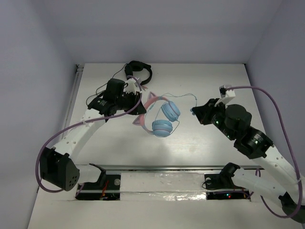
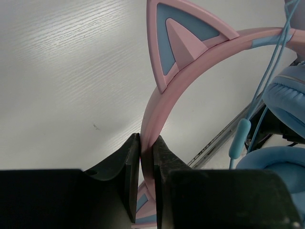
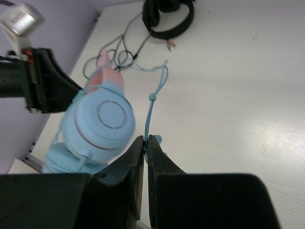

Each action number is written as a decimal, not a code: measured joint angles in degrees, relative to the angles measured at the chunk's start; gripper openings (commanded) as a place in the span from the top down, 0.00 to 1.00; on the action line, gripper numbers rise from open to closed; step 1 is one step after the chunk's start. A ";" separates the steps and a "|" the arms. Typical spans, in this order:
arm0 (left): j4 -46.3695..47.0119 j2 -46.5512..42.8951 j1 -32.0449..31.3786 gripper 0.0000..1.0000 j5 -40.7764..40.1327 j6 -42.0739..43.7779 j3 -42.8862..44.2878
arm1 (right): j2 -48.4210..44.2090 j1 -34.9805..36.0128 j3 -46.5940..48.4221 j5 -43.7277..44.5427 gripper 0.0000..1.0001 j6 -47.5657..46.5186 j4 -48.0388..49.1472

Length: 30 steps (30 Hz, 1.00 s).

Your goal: Wrap the headphones

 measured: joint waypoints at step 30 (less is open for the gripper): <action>1.88 3.17 3.43 1.00 -5.33 -4.85 12.66 | 14.05 5.90 -22.36 -14.45 1.00 9.68 20.81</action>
